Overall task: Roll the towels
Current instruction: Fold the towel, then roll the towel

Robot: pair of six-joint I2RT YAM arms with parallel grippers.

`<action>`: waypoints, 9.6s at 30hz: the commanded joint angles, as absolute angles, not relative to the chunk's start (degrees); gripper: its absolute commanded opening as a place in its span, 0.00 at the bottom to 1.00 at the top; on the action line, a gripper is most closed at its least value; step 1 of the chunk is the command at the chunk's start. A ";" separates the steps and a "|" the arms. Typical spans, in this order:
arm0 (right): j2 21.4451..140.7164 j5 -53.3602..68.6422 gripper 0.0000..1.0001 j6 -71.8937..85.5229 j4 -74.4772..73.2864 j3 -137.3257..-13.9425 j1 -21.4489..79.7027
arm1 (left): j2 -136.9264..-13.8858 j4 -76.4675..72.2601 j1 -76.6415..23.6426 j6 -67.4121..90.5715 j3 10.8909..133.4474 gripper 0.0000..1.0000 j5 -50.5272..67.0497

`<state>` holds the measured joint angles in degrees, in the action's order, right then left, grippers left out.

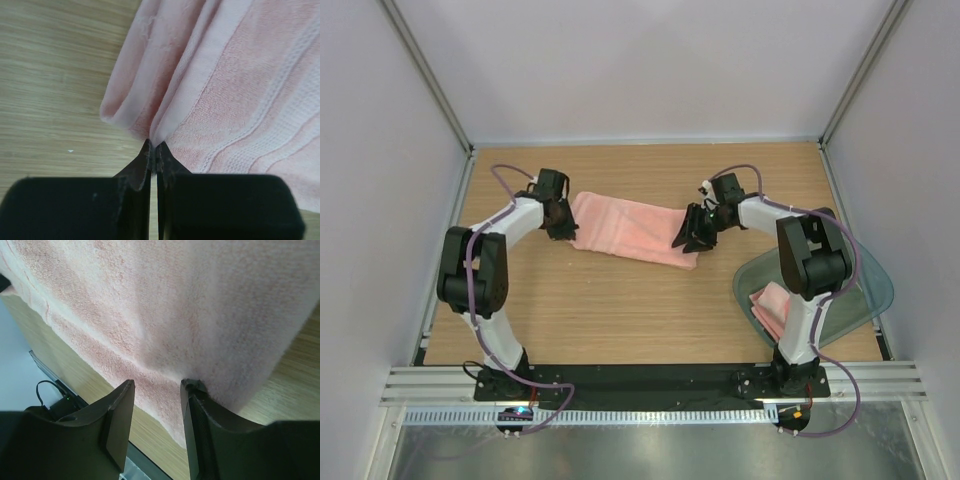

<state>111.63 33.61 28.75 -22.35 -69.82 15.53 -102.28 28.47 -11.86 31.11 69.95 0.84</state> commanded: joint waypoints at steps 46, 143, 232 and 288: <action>108.11 41.39 0.52 34.53 -13.37 -73.66 13.87 | -111.62 38.50 -6.77 31.03 78.13 0.07 -9.67; 124.61 54.67 0.36 57.38 15.64 -81.90 25.49 | -125.92 42.36 -17.93 17.49 111.26 0.52 10.28; 82.26 17.22 0.61 26.19 -38.94 -70.14 2.37 | -126.92 41.40 -56.78 24.79 99.41 0.14 -28.04; 107.67 18.90 0.01 27.51 -32.52 -78.40 12.74 | -101.69 30.76 -57.13 31.91 78.40 0.00 -8.35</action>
<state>108.90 20.49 29.17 -31.40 -75.99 12.91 -105.14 32.42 -56.64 30.98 78.32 -9.78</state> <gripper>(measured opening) 0.055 0.027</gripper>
